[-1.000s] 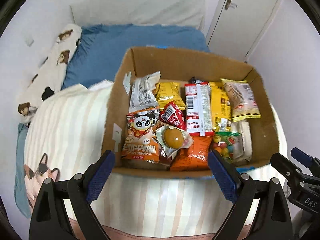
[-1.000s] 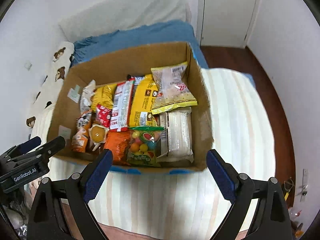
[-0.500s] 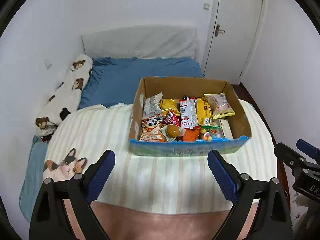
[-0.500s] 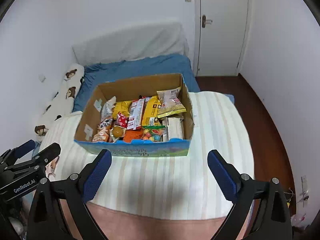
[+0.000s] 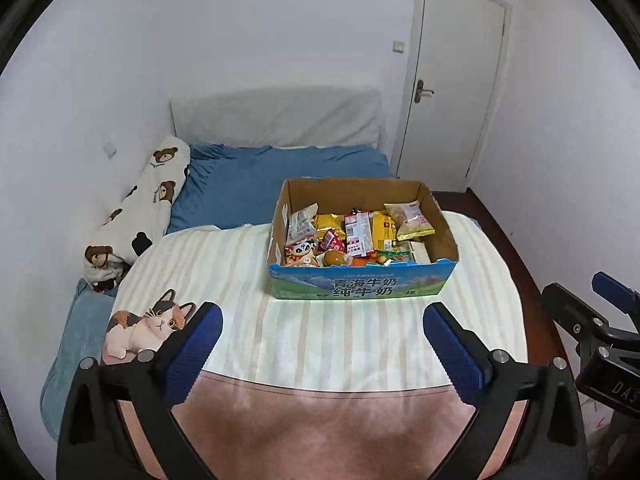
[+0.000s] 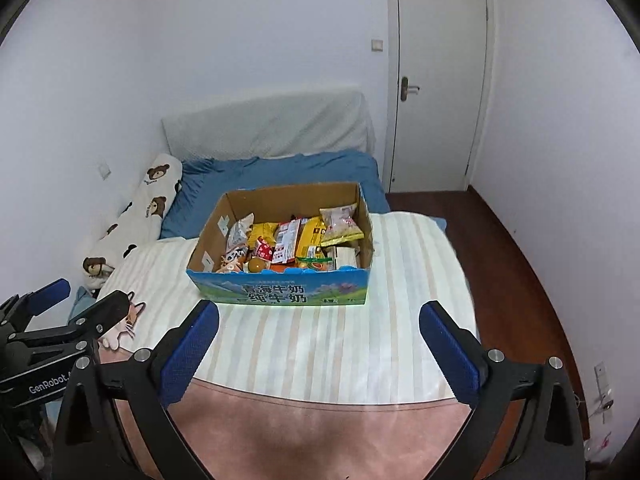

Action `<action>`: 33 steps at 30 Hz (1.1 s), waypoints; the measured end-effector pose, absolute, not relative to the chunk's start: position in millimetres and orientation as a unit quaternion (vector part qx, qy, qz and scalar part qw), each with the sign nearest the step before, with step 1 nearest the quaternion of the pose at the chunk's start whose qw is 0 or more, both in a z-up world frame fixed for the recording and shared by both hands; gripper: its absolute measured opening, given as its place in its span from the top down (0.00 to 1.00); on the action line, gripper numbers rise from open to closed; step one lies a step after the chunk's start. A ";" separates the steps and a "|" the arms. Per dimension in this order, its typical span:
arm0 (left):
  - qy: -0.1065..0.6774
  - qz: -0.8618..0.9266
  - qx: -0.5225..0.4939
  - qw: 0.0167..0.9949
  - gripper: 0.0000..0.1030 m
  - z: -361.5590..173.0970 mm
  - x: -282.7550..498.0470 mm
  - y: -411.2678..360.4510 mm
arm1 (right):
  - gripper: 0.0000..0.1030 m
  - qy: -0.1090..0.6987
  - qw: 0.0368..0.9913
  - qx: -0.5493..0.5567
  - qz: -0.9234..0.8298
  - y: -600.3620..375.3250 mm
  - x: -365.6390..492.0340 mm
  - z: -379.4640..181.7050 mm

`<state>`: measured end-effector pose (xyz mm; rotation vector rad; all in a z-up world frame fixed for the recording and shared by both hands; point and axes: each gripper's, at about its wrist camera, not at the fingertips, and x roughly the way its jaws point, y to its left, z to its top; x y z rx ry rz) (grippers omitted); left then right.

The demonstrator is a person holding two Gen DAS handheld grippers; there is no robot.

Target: Organize snacks

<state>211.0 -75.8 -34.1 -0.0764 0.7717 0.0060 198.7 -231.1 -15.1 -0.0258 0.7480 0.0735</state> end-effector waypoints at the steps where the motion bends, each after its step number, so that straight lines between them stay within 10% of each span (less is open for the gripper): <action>1: 0.374 0.001 -0.041 0.926 0.00 -31.3 206.9 -75.4 | 0.01 0.362 0.931 -0.014 0.036 -230.9 194.6 -11.0; 33: 0.390 0.038 -0.027 0.920 0.00 -62.2 284.4 -84.7 | 0.00 0.380 0.925 0.007 0.015 -240.6 274.7 -47.4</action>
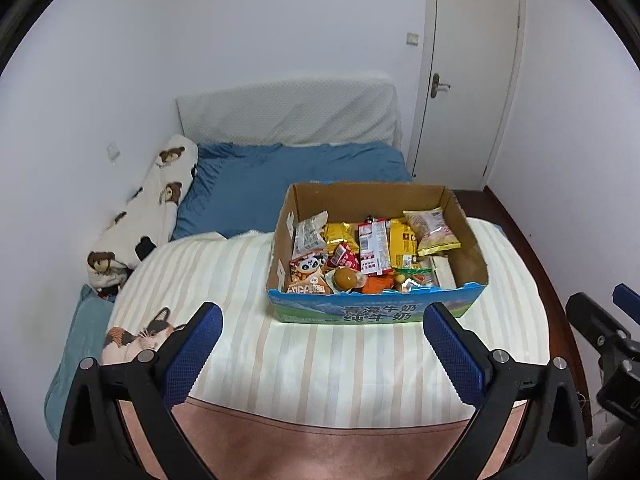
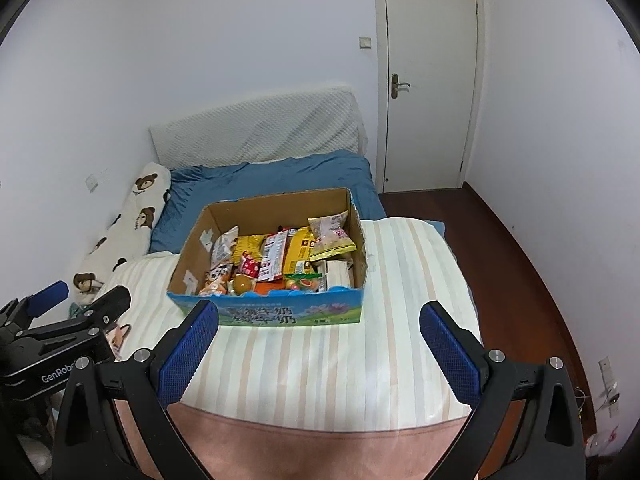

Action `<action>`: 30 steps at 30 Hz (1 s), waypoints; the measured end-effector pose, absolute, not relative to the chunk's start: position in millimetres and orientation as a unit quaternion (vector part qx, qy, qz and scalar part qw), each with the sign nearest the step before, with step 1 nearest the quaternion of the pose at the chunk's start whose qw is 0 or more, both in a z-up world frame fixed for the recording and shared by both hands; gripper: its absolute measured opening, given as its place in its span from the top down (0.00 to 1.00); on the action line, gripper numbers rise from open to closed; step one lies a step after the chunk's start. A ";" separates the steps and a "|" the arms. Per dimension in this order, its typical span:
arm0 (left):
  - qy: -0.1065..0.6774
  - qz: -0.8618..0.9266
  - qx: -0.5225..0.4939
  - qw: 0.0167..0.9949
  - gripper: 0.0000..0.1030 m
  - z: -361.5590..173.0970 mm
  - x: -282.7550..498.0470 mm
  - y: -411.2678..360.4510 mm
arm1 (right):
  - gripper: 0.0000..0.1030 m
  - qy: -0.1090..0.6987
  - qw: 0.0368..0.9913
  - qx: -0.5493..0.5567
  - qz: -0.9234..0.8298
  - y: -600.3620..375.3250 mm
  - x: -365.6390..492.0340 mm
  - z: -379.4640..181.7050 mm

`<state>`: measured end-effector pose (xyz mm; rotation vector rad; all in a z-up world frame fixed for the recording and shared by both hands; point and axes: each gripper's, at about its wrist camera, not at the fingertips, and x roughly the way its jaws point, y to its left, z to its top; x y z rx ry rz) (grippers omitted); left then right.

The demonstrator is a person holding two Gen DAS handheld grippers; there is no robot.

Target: Organize snacks

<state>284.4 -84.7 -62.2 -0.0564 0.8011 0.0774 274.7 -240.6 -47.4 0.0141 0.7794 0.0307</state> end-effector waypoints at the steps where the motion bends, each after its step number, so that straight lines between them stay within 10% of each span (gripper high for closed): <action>1: 0.394 0.039 -0.026 0.918 0.00 -66.4 291.0 -84.3 | 0.00 0.383 0.924 0.009 0.013 -241.8 281.2 -50.6; 30: 0.504 0.014 -0.025 0.863 0.00 -129.0 389.0 -84.1 | 0.00 0.492 0.870 0.022 0.005 -247.1 386.2 -130.6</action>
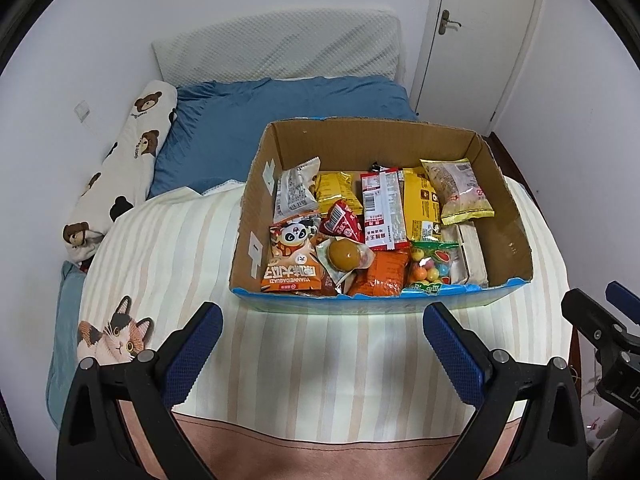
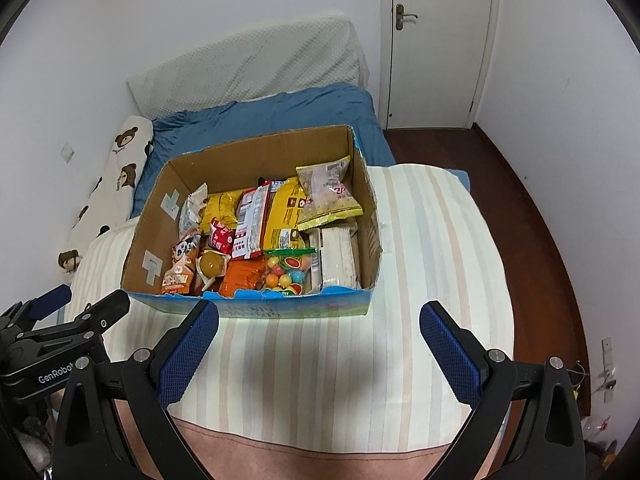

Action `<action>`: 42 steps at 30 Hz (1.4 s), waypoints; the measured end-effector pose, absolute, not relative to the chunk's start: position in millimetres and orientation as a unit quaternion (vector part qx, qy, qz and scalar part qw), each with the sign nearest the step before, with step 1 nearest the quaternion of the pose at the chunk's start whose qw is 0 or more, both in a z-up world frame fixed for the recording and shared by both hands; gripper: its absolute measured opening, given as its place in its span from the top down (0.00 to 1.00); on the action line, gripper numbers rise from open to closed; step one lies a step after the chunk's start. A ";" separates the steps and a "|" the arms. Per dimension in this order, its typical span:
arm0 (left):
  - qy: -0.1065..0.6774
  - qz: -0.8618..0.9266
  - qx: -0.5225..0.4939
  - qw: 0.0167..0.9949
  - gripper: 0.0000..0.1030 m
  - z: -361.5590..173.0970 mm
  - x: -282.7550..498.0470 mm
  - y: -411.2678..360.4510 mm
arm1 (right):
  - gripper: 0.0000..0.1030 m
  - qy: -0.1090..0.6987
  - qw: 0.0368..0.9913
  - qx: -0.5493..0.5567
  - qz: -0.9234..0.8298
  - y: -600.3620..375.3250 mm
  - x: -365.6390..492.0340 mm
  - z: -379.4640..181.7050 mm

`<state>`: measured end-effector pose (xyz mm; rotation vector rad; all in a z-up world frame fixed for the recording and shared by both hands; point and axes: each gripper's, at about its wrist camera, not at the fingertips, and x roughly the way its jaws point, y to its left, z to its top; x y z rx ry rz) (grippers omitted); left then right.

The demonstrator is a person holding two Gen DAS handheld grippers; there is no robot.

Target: Organize snacks

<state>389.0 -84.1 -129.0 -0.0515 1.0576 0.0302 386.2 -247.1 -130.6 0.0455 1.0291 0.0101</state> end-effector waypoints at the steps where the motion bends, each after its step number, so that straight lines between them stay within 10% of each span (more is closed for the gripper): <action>1: 0.505 0.013 -0.025 0.863 0.00 -128.9 389.7 -84.5 | 0.00 0.493 0.870 0.021 0.004 -247.6 387.4 -131.3; 42: 0.495 0.000 -0.015 0.869 0.00 -112.1 381.4 -92.4 | 0.00 0.481 0.876 0.025 0.000 -251.7 371.7 -112.7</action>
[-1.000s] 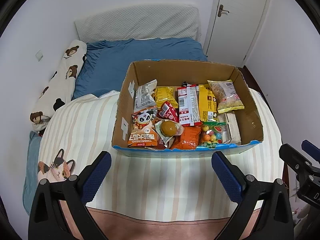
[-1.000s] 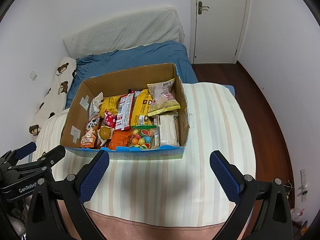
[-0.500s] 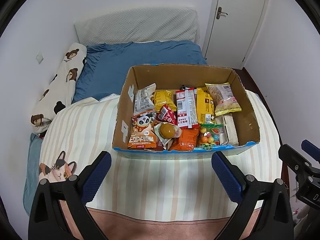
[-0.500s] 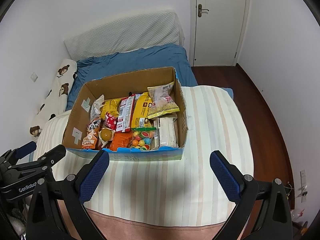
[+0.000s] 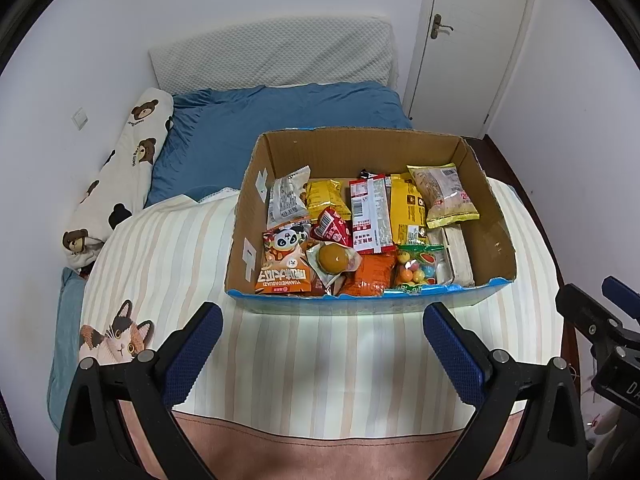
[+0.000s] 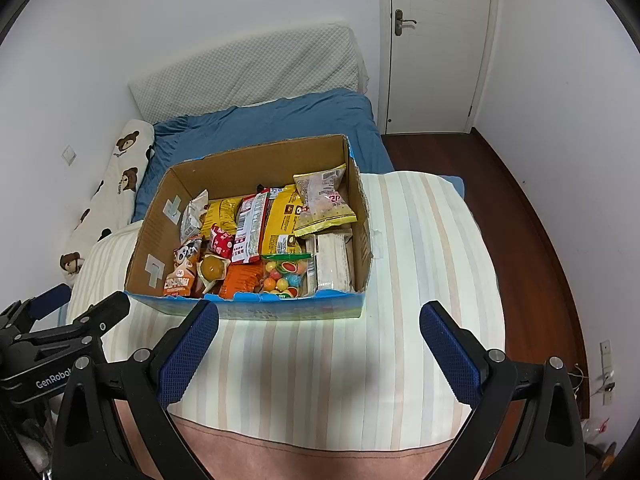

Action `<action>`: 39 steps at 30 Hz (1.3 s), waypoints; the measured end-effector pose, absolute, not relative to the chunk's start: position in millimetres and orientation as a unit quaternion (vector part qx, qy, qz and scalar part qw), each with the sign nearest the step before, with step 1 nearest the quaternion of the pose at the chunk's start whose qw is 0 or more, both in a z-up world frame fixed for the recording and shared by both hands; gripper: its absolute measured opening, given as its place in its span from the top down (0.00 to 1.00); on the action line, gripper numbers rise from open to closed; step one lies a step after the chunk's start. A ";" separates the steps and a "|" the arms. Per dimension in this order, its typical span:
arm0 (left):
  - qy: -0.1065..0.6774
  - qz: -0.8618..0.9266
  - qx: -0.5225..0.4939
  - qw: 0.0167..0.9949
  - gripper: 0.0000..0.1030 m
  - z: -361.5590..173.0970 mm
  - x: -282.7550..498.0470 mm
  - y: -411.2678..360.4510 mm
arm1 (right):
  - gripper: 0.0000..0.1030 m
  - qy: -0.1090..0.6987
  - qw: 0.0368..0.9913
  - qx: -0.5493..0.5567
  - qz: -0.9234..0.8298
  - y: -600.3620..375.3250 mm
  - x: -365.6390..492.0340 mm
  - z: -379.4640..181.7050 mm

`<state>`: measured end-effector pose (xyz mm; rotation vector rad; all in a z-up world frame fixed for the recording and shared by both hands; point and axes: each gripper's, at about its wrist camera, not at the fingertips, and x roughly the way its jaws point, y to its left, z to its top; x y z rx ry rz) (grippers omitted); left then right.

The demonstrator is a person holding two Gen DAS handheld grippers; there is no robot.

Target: Organize snacks

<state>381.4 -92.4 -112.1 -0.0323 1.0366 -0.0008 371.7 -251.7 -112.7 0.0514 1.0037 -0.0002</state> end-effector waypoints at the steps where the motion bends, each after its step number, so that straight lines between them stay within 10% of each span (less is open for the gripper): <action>1: 0.495 0.000 -0.015 0.869 0.00 -111.8 380.8 -92.6 | 0.00 0.481 0.877 0.025 0.000 -251.9 371.3 -112.3; 39: 0.479 -0.003 -0.013 0.877 0.00 -98.6 369.5 -94.4 | 0.00 0.473 0.881 0.025 0.002 -251.0 358.1 -105.5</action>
